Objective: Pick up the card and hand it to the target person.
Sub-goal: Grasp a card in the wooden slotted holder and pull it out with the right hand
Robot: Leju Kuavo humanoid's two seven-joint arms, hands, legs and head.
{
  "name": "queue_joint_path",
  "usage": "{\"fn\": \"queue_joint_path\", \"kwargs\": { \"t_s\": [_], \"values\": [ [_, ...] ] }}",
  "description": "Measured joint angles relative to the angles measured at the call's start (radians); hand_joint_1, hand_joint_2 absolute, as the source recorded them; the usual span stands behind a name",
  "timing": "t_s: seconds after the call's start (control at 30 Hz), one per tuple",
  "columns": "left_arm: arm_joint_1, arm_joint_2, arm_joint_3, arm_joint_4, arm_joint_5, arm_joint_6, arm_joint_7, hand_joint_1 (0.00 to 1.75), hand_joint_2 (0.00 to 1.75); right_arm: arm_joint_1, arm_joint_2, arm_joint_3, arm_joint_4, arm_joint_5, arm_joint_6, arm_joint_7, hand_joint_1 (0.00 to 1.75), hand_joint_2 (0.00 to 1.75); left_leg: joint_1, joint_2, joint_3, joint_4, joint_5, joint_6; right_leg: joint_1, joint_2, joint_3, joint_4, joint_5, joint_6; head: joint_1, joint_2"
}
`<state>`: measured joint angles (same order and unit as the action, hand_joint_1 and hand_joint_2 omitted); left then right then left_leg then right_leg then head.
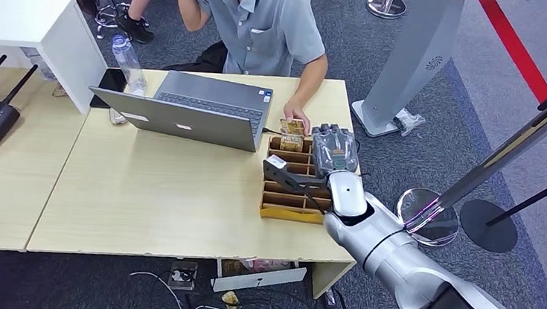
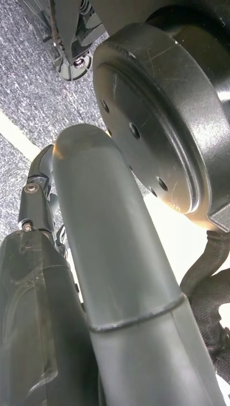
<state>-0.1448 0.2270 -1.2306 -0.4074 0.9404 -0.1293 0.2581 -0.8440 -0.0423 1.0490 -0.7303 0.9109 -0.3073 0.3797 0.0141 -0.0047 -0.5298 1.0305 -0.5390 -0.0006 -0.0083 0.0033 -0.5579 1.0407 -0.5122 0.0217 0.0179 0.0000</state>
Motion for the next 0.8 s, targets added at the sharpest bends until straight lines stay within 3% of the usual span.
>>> {"fn": "queue_joint_path", "kwargs": {
  "t_s": [0.23, 0.4, 0.8],
  "values": [
    [0.0, 0.0, 0.0, 0.0, -0.011, 0.0, 0.006, 0.0, 0.0, -0.005, 0.005, 0.001, 0.017, 0.018, 0.005, 0.014, 1.0, 1.75, 0.0, 0.0, 0.0, 0.0, 0.0, 0.0, 0.0, 0.0, 0.0, 0.0, 0.0, 0.0, 0.0, 0.0],
    [-0.001, 0.0, 0.0, 0.0, -0.025, -0.001, 0.01, 0.0, 0.0, -0.011, 0.007, 0.001, 0.025, 0.039, 0.003, 0.019, 1.23, 1.75, 0.0, 0.0, 0.0, 0.0, 0.0, 0.0, 0.0, 0.0, 0.0, 0.0, 0.0, 0.0, 0.0, 0.0],
    [-0.001, 0.0, 0.001, 0.0, -0.04, -0.003, 0.011, 0.0, 0.0, -0.015, 0.008, 0.001, 0.029, 0.061, 0.001, 0.02, 1.16, 1.75, 0.0, 0.0, 0.0, 0.0, 0.0, 0.0, 0.0, 0.0, 0.0, 0.0, 0.0, 0.0, 0.0, 0.0]
  ]
}}
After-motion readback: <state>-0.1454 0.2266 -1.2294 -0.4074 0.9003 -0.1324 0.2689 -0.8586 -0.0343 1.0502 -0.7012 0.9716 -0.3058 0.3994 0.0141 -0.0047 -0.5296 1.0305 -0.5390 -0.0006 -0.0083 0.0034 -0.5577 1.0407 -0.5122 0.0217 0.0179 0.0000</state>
